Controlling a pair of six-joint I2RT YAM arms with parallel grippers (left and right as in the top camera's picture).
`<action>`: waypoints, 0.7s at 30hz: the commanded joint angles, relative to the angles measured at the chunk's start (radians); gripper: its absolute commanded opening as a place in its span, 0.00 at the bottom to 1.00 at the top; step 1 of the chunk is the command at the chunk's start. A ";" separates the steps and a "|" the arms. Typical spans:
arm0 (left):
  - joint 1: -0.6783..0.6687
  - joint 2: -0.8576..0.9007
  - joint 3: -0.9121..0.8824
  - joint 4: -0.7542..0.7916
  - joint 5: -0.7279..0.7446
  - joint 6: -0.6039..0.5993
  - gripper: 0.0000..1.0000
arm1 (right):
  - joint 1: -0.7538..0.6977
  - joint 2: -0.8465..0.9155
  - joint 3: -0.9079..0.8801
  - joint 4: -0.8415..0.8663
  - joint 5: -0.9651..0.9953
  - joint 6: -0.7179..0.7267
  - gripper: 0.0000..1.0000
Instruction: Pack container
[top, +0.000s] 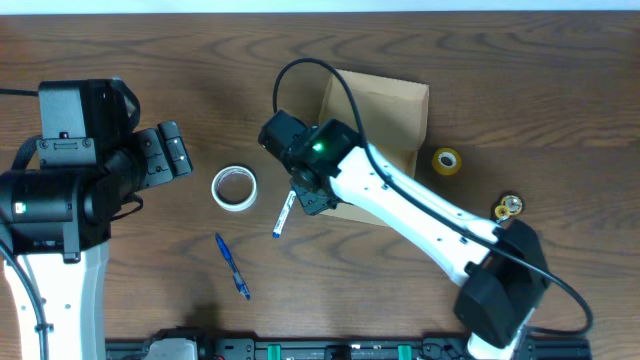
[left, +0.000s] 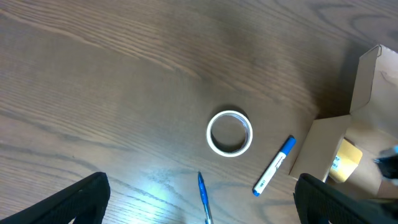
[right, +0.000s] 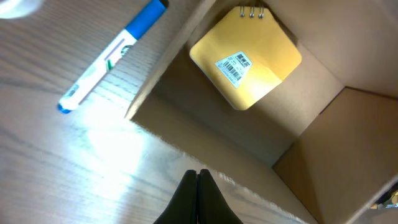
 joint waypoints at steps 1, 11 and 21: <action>-0.003 -0.003 0.014 -0.004 -0.017 0.021 0.95 | 0.003 -0.005 -0.001 0.007 0.006 -0.008 0.02; -0.003 -0.003 0.014 -0.011 -0.010 0.021 0.95 | -0.117 -0.005 -0.001 0.083 -0.001 -0.067 0.02; -0.003 -0.003 0.014 -0.003 0.016 0.018 0.95 | -0.285 -0.005 -0.001 0.012 -0.132 -0.141 0.01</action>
